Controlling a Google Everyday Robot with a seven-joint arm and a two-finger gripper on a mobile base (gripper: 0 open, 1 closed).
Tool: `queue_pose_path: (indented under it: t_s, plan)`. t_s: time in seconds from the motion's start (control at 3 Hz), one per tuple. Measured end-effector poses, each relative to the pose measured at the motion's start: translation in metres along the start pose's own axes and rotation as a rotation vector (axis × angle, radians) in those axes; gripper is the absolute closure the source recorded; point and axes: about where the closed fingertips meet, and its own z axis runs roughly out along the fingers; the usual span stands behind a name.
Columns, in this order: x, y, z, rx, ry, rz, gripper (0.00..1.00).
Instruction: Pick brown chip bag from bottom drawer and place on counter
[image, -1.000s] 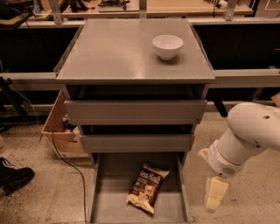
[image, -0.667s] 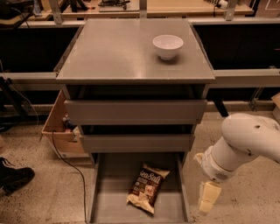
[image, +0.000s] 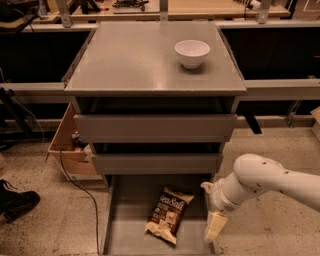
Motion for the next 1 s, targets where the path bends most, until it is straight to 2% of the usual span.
queue_pose_path:
  t_s: [0.33,0.67,1.0]
  plan:
    - [0.005,-0.023,0.057,-0.024,-0.069,-0.048,0.0]
    - [0.007,-0.045,0.117,-0.066,-0.13,-0.069,0.0]
    - [0.005,-0.06,0.172,-0.1,-0.198,-0.062,0.0]
